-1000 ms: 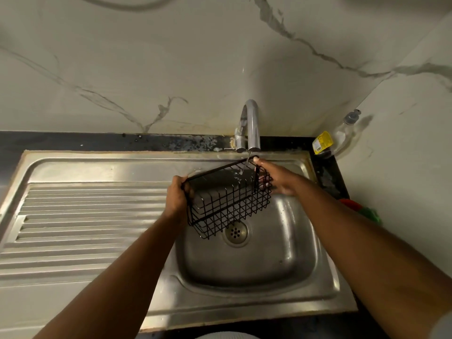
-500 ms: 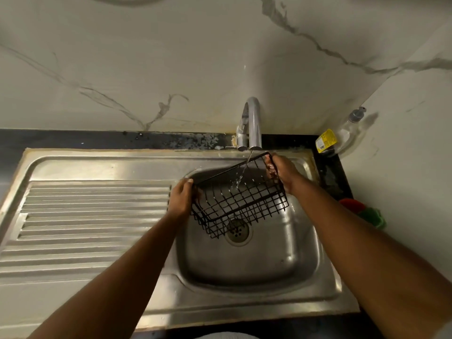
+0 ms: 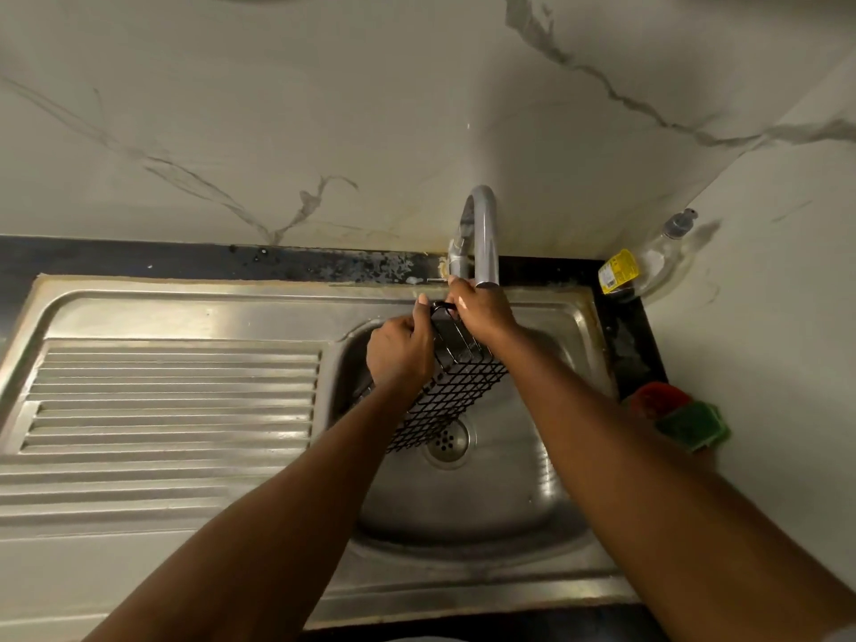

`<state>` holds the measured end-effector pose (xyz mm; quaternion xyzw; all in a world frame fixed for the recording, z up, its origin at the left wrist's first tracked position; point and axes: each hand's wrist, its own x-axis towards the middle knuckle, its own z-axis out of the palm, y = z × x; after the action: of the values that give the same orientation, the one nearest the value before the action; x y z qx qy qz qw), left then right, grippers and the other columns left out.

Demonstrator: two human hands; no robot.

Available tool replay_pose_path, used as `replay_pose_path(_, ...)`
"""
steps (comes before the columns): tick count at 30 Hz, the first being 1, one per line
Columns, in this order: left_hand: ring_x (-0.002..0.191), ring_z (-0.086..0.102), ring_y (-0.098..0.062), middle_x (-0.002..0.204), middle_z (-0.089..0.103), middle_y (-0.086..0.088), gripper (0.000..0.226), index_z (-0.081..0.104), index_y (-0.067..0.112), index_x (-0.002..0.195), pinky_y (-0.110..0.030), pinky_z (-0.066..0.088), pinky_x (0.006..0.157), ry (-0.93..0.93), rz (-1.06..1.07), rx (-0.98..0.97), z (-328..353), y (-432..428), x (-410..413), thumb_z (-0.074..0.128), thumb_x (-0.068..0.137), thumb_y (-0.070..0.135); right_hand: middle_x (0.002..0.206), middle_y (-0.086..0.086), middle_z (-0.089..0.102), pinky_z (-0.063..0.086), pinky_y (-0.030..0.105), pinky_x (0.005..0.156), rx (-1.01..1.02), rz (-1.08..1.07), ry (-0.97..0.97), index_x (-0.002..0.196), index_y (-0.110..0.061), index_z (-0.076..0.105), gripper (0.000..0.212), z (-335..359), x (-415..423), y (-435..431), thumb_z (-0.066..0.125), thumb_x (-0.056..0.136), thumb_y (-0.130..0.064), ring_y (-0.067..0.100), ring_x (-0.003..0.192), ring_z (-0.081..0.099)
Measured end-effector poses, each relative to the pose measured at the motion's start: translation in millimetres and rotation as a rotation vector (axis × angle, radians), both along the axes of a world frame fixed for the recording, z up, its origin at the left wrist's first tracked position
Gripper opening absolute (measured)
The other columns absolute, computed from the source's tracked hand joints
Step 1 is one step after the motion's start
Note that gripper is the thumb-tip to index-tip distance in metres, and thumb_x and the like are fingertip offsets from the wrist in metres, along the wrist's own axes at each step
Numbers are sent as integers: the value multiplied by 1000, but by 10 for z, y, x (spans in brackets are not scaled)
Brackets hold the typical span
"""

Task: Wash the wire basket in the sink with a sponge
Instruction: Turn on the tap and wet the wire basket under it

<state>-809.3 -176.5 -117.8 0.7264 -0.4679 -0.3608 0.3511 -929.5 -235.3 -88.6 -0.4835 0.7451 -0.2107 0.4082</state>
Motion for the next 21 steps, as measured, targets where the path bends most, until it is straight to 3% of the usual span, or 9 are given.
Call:
replay_pose_path(3, 45, 44, -12, 51, 51, 6, 71, 45, 22, 52, -26, 34, 52, -25, 66, 44, -9, -8, -52, 36, 104, 69, 114, 10, 69, 46, 30, 67, 168, 17, 35, 125, -15, 62, 41, -36, 87, 14, 42, 106, -45, 21, 93, 65)
replay_pose_path(6, 45, 52, -15, 52, 59, 3, 74, 51, 20, 53, -26, 38, 51, -36, 116, 63, -42, 9, -78, 32, 103, 72, 129, 15, 62, 50, 40, 90, 243, 133, 81, 137, -13, 56, 58, 21, 244, 120, 27, 107, -54, 26, 113, 61)
replay_pose_path(8, 57, 61, -18, 65, 68, -1, 71, 64, 17, 64, -28, 43, 54, -61, 129, 102, -72, 7, -53, 34, 105, 66, 153, 20, 47, 40, 51, 114, 174, 245, 242, 153, -11, 41, 77, 32, 383, 221, 19, 104, -65, 35, 138, 48)
replay_pose_path(11, 73, 65, -20, 81, 74, -3, 49, 72, 18, 81, -32, 49, 64, -58, 139, 187, -95, -42, -4, 46, 108, 49, 168, 21, 21, 21, 54, 125, 88, 275, 372, 163, -6, 17, 89, 84, 466, 342, 13, 101, -70, 37, 154, 25)
replay_pose_path(14, 66, 63, -19, 69, 67, -1, 56, 62, 19, 67, -31, 47, 63, 21, 187, 159, -86, -71, 11, 42, 107, 53, 161, 18, 37, 30, 56, 117, 185, 186, 320, 160, -14, 30, 88, -56, 344, 194, 6, 98, -71, 37, 146, 38)
replay_pose_path(16, 68, 65, -18, 73, 69, -1, 54, 63, 20, 71, -31, 50, 64, 52, 184, 152, -134, -39, 23, 39, 106, 53, 141, 15, 54, 39, 51, 106, 288, 131, 260, 152, -12, 42, 87, -8, 252, 116, 9, 96, -71, 30, 129, 52)
replay_pose_path(17, 69, 66, -17, 76, 70, -2, 53, 63, 20, 73, -33, 54, 67, 59, 182, 150, -162, -14, 37, 39, 106, 54, 131, 14, 55, 40, 49, 106, 323, 138, 211, 149, -8, 45, 80, 60, 212, 112, 12, 102, -65, 28, 123, 54)
replay_pose_path(19, 66, 63, -16, 74, 69, -1, 56, 60, 20, 70, -32, 52, 65, 98, 214, 156, -170, 33, 68, 40, 106, 58, 138, 20, 52, 39, 45, 111, 368, 151, 143, 145, -2, 45, 60, 145, 130, 99, 18, 112, -46, 30, 125, 52)
replay_pose_path(21, 61, 57, -17, 66, 62, -1, 61, 53, 18, 65, -30, 44, 60, 139, 244, 153, -147, 49, 66, 42, 104, 63, 135, 20, 54, 44, 41, 103, 386, 72, 88, 137, -10, 49, 49, 122, 16, 60, 21, 113, -42, 29, 110, 54)
